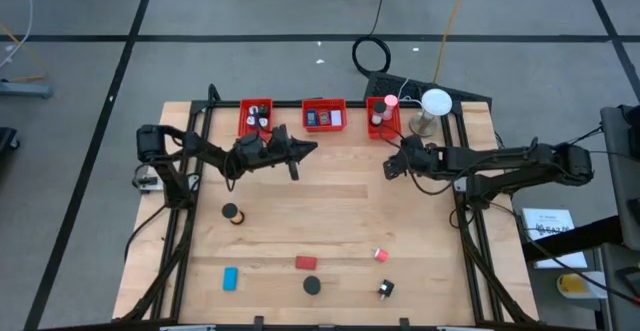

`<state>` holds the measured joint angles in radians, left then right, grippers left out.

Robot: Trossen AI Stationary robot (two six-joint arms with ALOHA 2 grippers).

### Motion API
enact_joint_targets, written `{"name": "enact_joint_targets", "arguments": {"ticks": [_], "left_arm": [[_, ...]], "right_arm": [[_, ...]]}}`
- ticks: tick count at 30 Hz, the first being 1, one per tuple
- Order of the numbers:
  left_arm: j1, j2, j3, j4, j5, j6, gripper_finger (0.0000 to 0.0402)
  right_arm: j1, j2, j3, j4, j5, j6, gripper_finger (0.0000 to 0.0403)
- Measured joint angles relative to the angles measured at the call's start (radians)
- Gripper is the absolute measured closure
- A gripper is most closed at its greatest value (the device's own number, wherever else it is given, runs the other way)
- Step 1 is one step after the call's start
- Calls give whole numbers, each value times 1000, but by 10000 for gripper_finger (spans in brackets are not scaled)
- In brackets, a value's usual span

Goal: Pick & Place Office items
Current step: Put the white charger adapter into the left red bin

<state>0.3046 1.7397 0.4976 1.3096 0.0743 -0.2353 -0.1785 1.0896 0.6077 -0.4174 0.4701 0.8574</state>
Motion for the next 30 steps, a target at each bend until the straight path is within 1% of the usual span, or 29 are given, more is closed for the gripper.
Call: {"name": "enact_joint_targets", "arguments": {"ticks": [2,6,10,13,17,20,23,26,30], "left_arm": [[3,0,0,-2,2,21,383],[5,0,0,-5,4,59,383],[10,0,5,-7,3,65,383],[9,0,22,-30,4,58,382],[9,0,53,-102,4,59,382],[9,0,72,-155,4,64,382],[7,0,81,-180,4,73,382],[7,0,82,-184,5,75,382],[7,0,82,-186,5,76,382]], "right_arm": [[-6,15,-1,-11,-8,20,164],[-49,26,6,-48,-63,39,181],[-77,26,18,-37,-105,47,184],[-83,62,18,-14,-113,49,173],[-83,140,18,-16,-159,73,151],[-83,197,18,-13,-158,74,141],[-84,244,18,5,-147,78,139],[-84,279,18,8,-105,97,150],[-84,303,18,28,-100,91,184]]}}
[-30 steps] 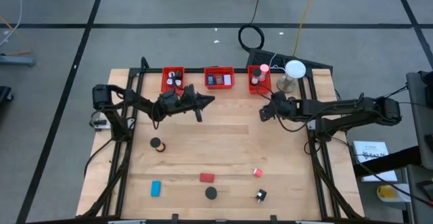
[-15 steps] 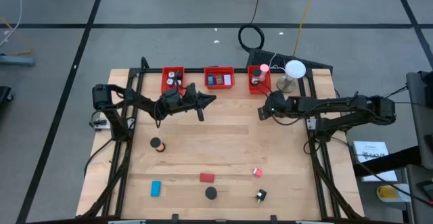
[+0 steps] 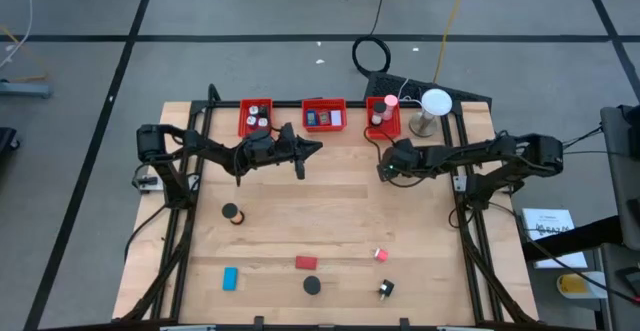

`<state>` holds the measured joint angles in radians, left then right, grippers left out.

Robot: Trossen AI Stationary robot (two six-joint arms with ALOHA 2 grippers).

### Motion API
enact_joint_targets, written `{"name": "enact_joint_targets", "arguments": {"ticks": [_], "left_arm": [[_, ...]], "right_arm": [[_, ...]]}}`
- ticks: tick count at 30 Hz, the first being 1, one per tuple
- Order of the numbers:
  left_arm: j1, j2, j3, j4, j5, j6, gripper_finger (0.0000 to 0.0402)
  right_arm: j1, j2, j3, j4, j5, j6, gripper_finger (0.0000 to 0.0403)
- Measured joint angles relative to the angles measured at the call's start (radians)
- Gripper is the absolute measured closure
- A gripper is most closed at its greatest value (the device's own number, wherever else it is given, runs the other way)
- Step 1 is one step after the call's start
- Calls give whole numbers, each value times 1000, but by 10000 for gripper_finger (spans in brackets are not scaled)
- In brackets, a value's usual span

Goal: Pick & Place Office items
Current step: Put the white charger adapter into the left red bin

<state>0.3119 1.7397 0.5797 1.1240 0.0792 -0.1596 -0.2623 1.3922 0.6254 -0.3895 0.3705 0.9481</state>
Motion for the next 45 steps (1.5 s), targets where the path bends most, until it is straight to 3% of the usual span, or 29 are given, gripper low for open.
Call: {"name": "enact_joint_targets", "arguments": {"ticks": [8,14,20,23,28,34,37,41,45], "left_arm": [[2,0,0,-23,1,-2,382],[16,-21,0,-124,62,-80,382],[24,-35,0,-188,230,-309,381],[-13,-35,0,-204,235,-394,369],[-80,-35,0,-238,111,-527,306],[-132,-35,8,-265,-63,-666,194],[-159,-35,64,-393,-119,-671,152],[-190,-29,186,-601,-155,-662,125],[-197,-24,277,-712,-156,-654,129]], "right_arm": [[2,10,0,87,25,-103,280],[69,4,-1,336,9,-428,281],[137,49,0,679,-37,-787,274],[149,109,0,817,-65,-925,273],[160,213,0,1041,-87,-1088,271],[184,269,-1,1124,-100,-1184,270],[196,272,-2,1153,-114,-1197,270],[213,271,-2,1194,-111,-1215,269],[232,269,-1,1209,-113,-1237,269]]}}
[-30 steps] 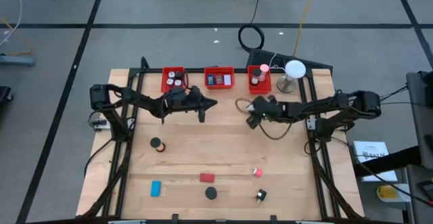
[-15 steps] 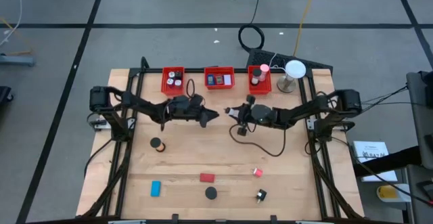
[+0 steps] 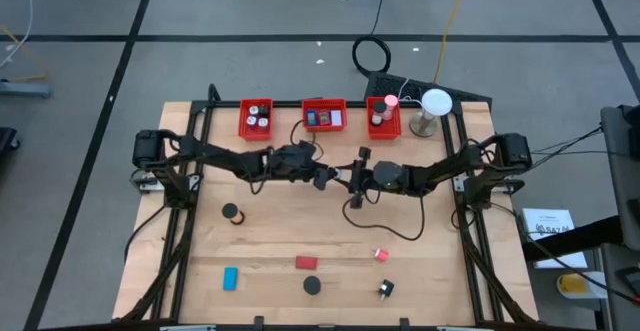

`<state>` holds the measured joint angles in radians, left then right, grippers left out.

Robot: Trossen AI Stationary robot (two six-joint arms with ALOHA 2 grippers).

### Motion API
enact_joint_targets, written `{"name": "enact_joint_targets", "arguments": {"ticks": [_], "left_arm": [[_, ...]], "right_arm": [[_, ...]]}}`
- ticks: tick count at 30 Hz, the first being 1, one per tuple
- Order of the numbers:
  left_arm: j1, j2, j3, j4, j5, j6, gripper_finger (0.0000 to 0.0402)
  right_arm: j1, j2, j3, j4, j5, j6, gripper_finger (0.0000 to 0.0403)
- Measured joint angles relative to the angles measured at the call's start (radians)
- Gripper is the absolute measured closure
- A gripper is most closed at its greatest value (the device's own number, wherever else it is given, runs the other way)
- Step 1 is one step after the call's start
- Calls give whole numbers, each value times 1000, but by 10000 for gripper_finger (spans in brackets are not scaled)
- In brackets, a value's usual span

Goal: Pick & Place Office items
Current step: Put the white charger adapter into the left red bin

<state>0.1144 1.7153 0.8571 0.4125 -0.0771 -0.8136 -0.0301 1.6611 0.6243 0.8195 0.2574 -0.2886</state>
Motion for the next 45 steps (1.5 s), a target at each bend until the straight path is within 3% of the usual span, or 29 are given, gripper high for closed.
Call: {"name": "enact_joint_targets", "arguments": {"ticks": [10,20,24,27,32,37,45], "left_arm": [[-18,-1,38,-40,48,-47,210],[-37,-1,38,-38,25,-53,257],[-9,-17,38,-63,72,-13,269],[21,-77,38,-181,92,29,269],[61,-168,38,-564,68,76,269],[82,-176,35,-906,26,115,269],[105,-176,-53,-983,20,120,269]], "right_arm": [[39,2,1,53,0,-23,269],[39,2,0,88,8,-14,265],[40,2,1,87,10,14,244],[42,-1,3,77,18,36,218],[42,1,1,26,52,42,184],[37,1,1,6,51,42,188],[37,1,1,-2,51,41,227]]}}
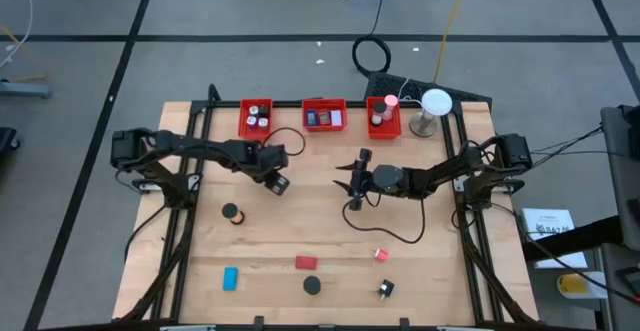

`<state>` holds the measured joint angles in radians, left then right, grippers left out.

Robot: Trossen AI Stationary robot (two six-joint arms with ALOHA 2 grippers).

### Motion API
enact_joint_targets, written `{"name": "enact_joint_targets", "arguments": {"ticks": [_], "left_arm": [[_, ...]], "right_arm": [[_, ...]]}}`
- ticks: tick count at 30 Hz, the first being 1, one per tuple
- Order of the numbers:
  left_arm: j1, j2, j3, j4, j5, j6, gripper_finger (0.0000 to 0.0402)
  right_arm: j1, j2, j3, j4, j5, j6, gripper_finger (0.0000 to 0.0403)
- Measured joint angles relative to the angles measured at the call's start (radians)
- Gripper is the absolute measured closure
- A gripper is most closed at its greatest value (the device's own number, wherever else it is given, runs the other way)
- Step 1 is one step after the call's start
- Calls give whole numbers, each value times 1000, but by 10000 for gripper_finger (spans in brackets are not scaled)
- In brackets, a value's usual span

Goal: Pick & Place Office items
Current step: Put the white charger adapter into the left red bin

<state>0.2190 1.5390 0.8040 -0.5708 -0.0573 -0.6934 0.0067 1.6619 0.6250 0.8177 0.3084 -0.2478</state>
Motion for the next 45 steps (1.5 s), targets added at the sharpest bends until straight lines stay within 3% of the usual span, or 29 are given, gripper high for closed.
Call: {"name": "enact_joint_targets", "arguments": {"ticks": [7,13,19,24,33,37,45], "left_arm": [[42,-42,-128,59,4,-72,269],[70,-80,-138,48,37,-73,264],[85,-81,-137,49,73,-70,172],[104,-79,-82,-60,74,-38,136],[92,-80,55,-180,47,-6,142],[76,-80,54,-209,4,58,142],[21,-80,54,-199,-31,369,142]], "right_arm": [[0,0,0,1,0,0,249],[0,0,0,1,0,0,253],[0,0,0,2,0,0,255],[0,0,0,2,0,0,255],[0,0,0,1,0,0,256],[0,0,0,1,0,0,257],[0,0,0,1,0,0,257]]}}
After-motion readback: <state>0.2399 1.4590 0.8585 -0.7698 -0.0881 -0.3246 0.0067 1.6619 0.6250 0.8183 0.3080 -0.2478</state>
